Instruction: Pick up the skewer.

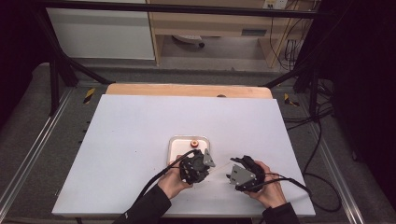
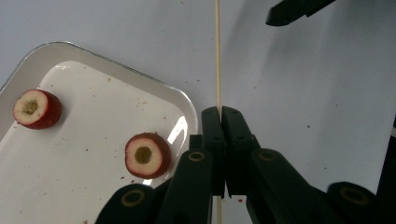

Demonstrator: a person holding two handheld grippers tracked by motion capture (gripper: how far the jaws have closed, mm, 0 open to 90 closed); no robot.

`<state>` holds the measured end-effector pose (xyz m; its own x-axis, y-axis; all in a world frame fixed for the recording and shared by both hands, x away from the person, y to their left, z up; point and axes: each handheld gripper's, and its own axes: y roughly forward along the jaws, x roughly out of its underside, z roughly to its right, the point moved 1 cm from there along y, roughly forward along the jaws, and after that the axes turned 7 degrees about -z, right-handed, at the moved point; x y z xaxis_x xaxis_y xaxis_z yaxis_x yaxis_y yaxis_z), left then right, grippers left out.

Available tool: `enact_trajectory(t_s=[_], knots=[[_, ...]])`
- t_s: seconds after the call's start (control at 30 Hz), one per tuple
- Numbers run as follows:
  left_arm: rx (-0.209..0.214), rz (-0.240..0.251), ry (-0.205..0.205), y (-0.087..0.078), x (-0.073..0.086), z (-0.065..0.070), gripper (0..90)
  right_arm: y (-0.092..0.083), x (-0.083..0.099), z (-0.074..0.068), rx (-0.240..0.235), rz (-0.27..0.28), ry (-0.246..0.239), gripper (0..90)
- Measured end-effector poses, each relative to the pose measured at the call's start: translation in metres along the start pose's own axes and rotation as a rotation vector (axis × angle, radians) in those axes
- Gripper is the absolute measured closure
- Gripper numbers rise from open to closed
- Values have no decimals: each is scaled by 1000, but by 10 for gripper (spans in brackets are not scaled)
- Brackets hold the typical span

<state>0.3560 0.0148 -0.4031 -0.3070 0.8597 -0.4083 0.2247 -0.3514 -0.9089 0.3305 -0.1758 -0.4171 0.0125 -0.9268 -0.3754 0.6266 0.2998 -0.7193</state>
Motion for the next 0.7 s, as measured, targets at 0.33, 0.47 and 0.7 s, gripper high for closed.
enact_trajectory(t_s=[0.33,0.47,0.7], knots=[[31,-26,17,6,-11,6,888,10,-5,-5,9,-10,-233,632],[35,-35,27,7,-15,7,888,14,-6,-7,13,-22,-334,703],[46,-47,32,9,-16,7,888,17,-5,-12,8,-34,-430,824]])
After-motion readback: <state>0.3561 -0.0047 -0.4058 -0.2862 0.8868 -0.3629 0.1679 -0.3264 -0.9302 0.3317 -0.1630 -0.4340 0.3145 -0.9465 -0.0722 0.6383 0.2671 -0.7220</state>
